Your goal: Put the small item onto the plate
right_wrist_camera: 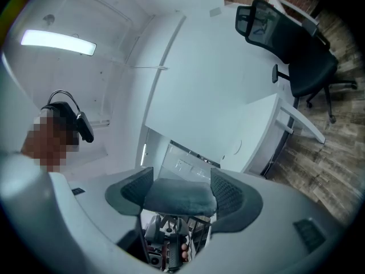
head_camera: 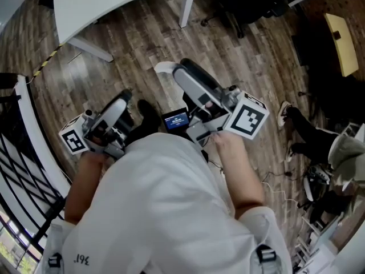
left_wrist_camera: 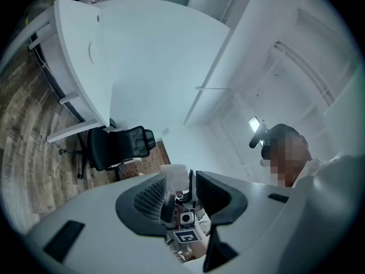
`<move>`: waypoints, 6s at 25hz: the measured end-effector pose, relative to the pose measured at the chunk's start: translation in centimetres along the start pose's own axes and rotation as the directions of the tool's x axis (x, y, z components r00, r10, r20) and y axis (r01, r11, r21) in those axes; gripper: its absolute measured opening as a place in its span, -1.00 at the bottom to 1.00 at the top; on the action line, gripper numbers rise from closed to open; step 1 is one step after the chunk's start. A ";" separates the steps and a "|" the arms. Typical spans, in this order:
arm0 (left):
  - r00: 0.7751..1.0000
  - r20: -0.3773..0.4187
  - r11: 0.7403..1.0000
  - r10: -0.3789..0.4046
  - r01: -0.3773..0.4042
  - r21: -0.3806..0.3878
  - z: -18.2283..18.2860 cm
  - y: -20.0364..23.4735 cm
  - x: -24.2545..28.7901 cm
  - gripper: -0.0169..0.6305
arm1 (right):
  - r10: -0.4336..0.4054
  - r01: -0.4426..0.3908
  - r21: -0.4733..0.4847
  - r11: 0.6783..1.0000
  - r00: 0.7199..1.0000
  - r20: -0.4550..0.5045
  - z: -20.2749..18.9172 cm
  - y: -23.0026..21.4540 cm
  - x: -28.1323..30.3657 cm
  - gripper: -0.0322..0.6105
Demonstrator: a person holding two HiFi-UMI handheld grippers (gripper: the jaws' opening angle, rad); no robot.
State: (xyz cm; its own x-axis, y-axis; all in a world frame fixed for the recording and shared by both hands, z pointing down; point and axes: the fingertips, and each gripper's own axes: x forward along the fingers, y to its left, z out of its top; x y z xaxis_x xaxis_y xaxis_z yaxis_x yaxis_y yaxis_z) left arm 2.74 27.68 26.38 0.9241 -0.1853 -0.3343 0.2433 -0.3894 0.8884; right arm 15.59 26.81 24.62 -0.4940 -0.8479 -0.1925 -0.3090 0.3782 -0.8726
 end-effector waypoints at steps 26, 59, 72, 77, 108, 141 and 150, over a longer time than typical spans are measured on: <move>0.993 0.115 1.000 -0.014 0.014 -0.003 15.7 3.1 -9.0 -0.45 | -0.034 0.026 -0.066 0.997 0.993 -0.110 -2.2 -1.8 19.3 0.06; 0.935 0.324 0.984 0.147 -0.170 0.044 31.5 14.5 2.7 -0.45 | 0.102 -0.084 0.071 0.994 0.943 -0.316 11.6 -17.1 35.8 0.06; 0.964 0.244 0.994 0.103 -0.108 0.006 40.5 16.6 -4.4 -0.45 | -0.016 0.020 0.010 1.000 0.953 -0.303 5.9 -17.3 45.4 0.06; 0.974 0.200 0.991 0.107 -0.121 0.057 44.4 16.9 -7.3 -0.45 | -0.053 0.051 -0.013 0.999 0.956 -0.289 3.6 -17.3 49.1 0.06; 0.943 0.267 0.969 0.200 -0.230 0.088 51.7 23.7 -2.4 -0.45 | -0.114 0.096 -0.063 0.993 0.888 -0.445 6.5 -27.4 56.3 0.06; 0.876 0.215 0.900 0.432 -0.435 -0.036 54.0 36.3 0.4 -0.45 | -0.579 0.047 -0.715 0.698 0.625 -0.524 5.8 -48.2 68.2 0.06; 0.865 0.197 0.886 0.461 -0.460 -0.055 53.6 37.5 -0.1 -0.45 | -0.654 -0.081 -0.862 0.501 0.616 -0.438 5.3 -49.3 70.4 0.06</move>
State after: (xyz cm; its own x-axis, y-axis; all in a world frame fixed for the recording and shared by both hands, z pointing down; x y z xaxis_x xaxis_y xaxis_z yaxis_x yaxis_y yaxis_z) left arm -4.04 -35.27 42.86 0.8538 -0.5173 0.0586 -0.1933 -0.2106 0.9583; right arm 0.40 -53.46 51.67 -0.4587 -0.6071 0.6489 -0.8149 0.5786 -0.0347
